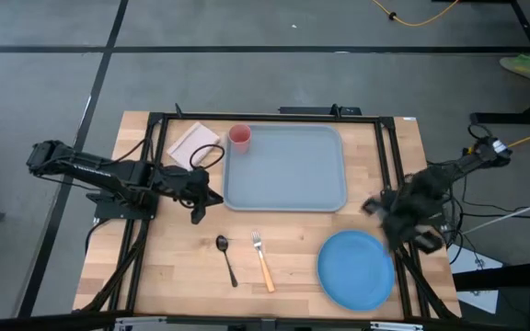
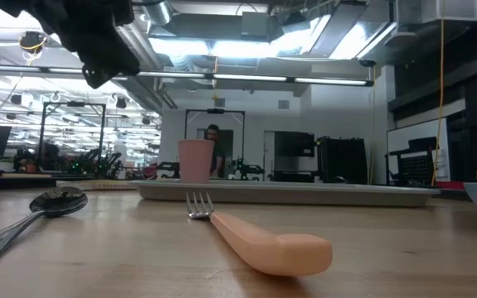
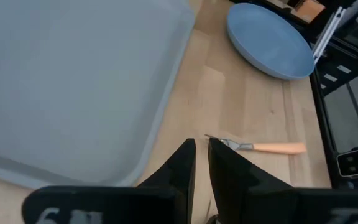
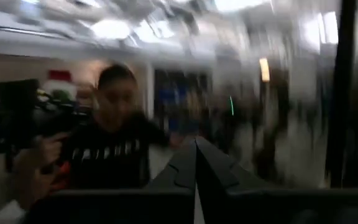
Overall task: Pick and place plate/cup/fork/spoon on tray
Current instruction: Put the blue plate on the gray serving tray to the bottom right of the pink cup
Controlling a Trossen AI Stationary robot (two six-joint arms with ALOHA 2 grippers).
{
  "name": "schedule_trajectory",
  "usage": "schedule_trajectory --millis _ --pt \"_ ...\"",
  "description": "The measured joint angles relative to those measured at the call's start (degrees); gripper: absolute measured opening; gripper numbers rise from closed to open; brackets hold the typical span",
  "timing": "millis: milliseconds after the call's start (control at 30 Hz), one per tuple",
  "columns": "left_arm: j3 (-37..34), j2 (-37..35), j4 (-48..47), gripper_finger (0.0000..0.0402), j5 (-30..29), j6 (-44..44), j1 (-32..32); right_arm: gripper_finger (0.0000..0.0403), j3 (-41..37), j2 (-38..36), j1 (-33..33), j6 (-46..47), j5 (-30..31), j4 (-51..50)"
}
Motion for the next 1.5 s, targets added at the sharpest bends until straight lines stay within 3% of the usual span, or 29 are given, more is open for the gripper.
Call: schedule_trajectory --millis 167,267,400,533,800,1000,1500 --pt "0.00 0.00 -0.20 0.0037 0.00 0.37 -0.60 0.0006 12.33 12.82 4.28 24.61 17.11 -38.25" --pt "0.00 0.02 -0.26 0.0037 -0.02 3.10 -0.60 0.0006 17.37 19.31 5.66 36.39 19.60 -60.13" --pt "0.00 0.02 -0.28 0.0037 -0.03 6.04 -0.60 0.0006 20.04 25.30 6.62 44.31 19.82 -74.28" --pt "0.00 0.02 -0.32 0.0037 -1.24 6.67 -0.60 0.0006 20.06 29.24 6.62 43.57 22.17 -76.47" --pt "-0.02 0.02 -0.37 0.0037 -4.07 7.51 -0.60 0.0006 20.06 32.16 6.63 20.43 23.01 -78.25" --pt "-0.02 0.02 -0.37 0.0037 -4.07 7.51 -0.60 0.0006 20.06 32.07 6.38 11.42 28.28 -76.68" --pt "-0.02 0.03 -0.37 0.0037 -7.08 7.07 -0.60 0.0006 20.04 32.07 7.15 17.87 27.64 -75.18"
